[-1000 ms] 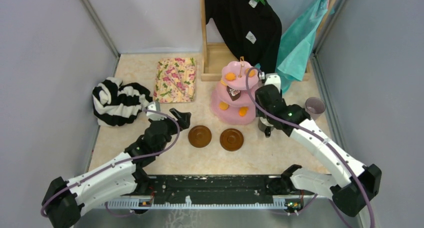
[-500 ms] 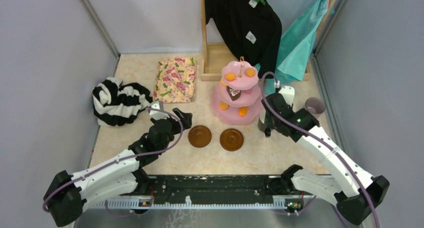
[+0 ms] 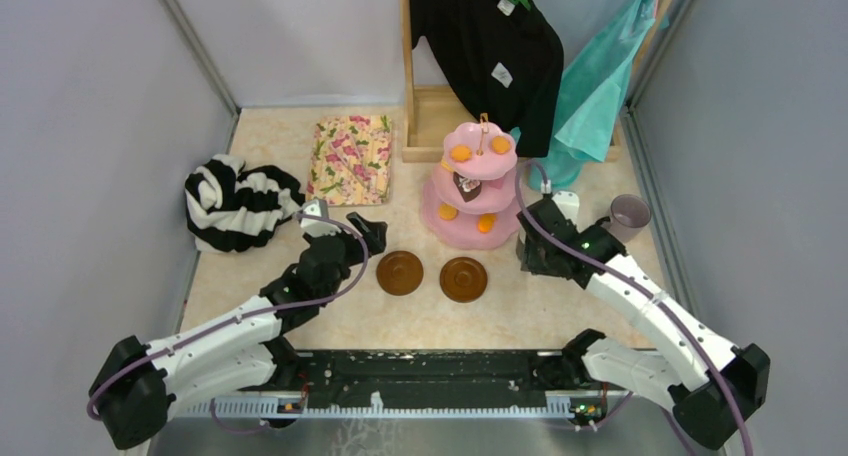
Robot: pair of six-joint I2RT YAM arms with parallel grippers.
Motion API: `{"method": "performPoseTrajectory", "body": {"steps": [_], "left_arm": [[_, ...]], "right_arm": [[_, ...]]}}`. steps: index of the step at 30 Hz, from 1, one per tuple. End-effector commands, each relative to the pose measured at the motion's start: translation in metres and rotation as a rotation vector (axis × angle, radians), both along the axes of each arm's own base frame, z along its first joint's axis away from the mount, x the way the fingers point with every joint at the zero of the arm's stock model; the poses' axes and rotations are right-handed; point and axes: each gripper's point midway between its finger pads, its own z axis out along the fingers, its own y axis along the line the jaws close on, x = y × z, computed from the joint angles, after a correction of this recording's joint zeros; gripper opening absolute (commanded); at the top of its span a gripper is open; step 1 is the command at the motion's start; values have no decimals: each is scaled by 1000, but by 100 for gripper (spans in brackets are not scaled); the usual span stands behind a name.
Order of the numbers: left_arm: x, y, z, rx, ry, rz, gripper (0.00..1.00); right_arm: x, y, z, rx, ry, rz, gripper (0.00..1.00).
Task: Serve the afternoon tea
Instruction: Move the cup to the center of the board.
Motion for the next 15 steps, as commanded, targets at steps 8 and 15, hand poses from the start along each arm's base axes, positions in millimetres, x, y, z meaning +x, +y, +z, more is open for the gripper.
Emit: {"method": "performPoseTrajectory", "body": {"steps": [8, 15], "left_arm": [[3, -6, 24, -82, -70, 2, 99], [4, -3, 26, -86, -79, 18, 99]], "right_arm": [[19, 10, -14, -27, 9, -9, 47], [30, 1, -24, -35, 23, -32, 47]]}}
